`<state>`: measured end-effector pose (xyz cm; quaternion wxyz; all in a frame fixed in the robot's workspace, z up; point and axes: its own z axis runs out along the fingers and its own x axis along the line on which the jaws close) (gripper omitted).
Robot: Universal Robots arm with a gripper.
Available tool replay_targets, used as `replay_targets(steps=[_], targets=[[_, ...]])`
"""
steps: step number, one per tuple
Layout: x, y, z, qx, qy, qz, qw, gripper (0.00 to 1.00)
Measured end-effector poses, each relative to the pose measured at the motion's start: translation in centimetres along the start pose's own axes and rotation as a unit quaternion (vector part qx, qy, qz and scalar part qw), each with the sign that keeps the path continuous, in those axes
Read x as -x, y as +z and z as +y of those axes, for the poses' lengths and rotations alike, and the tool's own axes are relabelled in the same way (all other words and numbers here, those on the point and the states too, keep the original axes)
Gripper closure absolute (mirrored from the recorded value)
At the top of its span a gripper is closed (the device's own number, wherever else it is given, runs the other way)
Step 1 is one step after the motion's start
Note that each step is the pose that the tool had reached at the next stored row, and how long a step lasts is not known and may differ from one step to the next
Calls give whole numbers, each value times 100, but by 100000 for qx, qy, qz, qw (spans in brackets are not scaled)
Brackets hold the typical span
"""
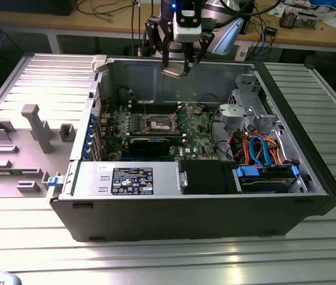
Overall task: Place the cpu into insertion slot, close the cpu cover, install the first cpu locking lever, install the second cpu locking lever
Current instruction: 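Place the cpu into insertion slot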
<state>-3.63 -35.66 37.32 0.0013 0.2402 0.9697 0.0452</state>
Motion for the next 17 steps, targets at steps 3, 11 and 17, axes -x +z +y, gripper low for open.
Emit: replay_targets(steps=[3, 11, 17], targets=[[0, 0, 0, 16, 806, -71, 99997, 46], [-2, 0, -1, 36, 1951, -176, 99981, 46], [-2, 0, -1, 43, 2317, -206, 99973, 46]])
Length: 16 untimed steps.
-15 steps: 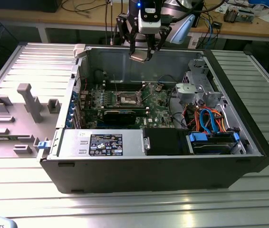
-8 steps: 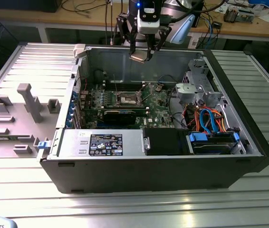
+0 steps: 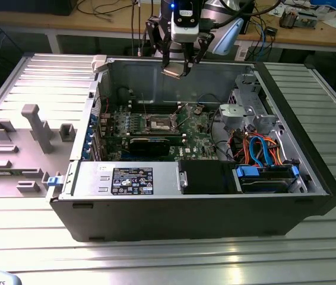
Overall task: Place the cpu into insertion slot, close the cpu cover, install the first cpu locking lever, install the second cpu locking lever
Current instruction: 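Place the cpu into insertion slot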
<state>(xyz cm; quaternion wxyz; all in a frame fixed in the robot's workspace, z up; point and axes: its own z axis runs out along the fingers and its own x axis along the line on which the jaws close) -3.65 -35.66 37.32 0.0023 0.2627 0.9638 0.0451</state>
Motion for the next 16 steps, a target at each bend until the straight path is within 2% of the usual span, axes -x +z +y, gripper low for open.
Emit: replay_targets(steps=[4, 7, 10, 16], targets=[[0, 0, 0, 11, 430, -39, 99999, 46], [-6, 0, -3, 30, 1537, -135, 99988, 46], [-12, 1, -7, 70, 3512, -310, 99938, 46], [-14, 1, -8, 102, 5194, -462, 99864, 46]])
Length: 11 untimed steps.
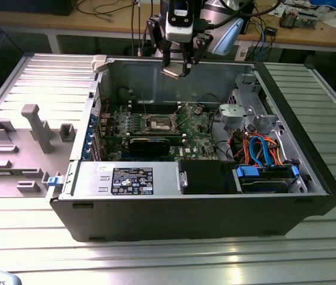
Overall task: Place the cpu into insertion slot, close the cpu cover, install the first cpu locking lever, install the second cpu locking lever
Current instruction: 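Place the cpu into insertion slot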
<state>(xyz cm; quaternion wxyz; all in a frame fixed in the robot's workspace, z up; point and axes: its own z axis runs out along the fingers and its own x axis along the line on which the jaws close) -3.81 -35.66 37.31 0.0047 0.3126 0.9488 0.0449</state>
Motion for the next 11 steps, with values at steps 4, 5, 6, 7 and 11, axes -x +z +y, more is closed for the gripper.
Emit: replay_targets(steps=[4, 5, 6, 7, 11], targets=[[-1, 1, -1, 19, 1212, -104, 99993, 46], [-1, 1, -1, 21, 1211, -106, 99993, 46], [-1, 1, -1, 21, 1211, -106, 99993, 46], [-1, 1, -1, 20, 1213, -108, 99993, 46], [-1, 1, -1, 22, 1214, -107, 99993, 46]])
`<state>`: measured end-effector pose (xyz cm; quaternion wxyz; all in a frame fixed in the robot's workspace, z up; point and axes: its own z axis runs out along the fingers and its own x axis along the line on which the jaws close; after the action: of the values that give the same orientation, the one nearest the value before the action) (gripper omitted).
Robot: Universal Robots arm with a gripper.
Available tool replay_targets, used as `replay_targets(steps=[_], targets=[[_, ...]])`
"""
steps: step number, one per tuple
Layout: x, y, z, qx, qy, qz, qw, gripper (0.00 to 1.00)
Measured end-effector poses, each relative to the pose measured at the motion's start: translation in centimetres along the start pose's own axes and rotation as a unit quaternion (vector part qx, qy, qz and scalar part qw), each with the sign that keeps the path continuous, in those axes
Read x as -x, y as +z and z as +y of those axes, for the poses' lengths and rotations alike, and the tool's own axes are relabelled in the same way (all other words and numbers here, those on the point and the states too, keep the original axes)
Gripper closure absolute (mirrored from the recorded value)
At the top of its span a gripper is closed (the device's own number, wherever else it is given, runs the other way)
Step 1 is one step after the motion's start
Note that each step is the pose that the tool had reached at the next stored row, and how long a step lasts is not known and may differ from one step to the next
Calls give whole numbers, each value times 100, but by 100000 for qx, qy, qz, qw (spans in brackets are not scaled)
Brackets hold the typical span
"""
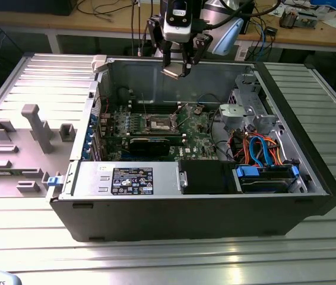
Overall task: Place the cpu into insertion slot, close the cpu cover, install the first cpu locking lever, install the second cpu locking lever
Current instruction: 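Place the cpu into insertion slot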
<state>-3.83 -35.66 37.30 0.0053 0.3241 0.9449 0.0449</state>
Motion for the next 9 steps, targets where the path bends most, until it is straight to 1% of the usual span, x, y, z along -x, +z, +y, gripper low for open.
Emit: replay_targets(steps=[9], targets=[[-1, 0, -1, 28, 1419, -125, 99990, 46]])
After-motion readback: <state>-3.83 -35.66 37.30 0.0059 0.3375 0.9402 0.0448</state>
